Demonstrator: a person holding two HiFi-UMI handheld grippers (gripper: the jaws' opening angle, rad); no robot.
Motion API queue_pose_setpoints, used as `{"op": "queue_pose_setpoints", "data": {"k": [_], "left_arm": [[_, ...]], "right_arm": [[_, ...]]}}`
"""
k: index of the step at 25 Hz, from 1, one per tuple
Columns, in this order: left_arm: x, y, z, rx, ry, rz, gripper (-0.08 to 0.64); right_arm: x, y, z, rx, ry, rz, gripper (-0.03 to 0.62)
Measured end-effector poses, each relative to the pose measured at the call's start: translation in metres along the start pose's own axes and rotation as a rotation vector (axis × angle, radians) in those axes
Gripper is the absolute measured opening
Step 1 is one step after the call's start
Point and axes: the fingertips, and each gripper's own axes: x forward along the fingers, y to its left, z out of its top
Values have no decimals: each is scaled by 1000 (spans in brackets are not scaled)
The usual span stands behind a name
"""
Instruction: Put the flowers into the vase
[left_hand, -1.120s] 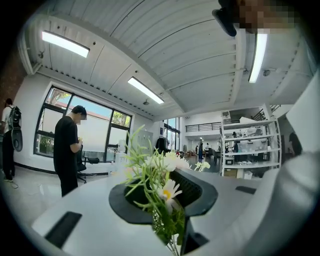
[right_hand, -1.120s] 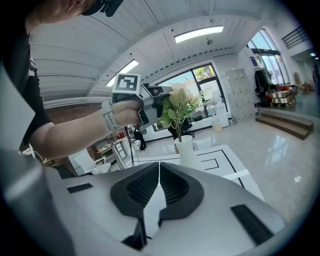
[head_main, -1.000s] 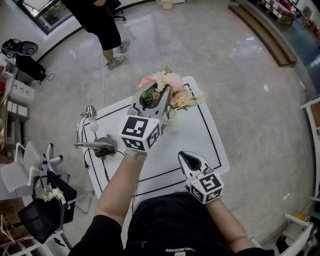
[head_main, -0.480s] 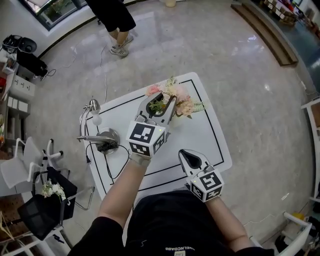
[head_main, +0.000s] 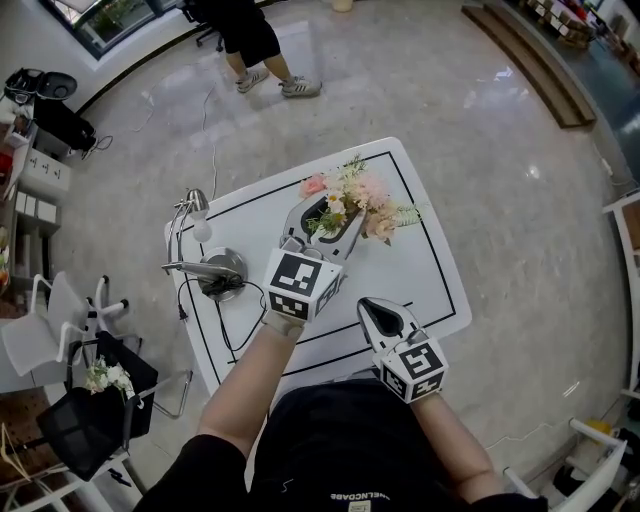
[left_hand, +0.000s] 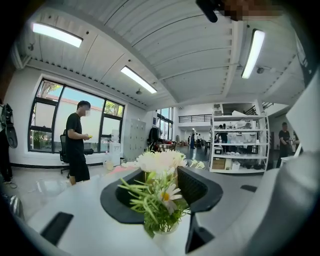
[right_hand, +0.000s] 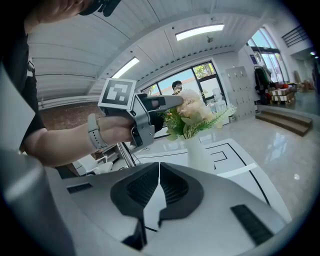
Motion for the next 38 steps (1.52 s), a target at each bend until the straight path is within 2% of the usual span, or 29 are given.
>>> {"op": "queue_pose_setpoints", "data": {"k": [7,20,30,35,38], "left_arm": [[-9,-6,-2,1,0,-36,242],[-12,-15,5,14,-1,-69,290],[-28,-11,5,6,28,-64,293],[-36,-12,22,65,4,-65,293],[-43,-9,28,74,-10,-54,293]], "right_arm": [[1,14,-2,2,-7,-11,12],[-3,17,-1,5,-16,-39,12],[3,25,0,1,-16,-23,12],[8,32,1,-12,-11,-3,12],[11,35,2,-18,-9,7,12]]}}
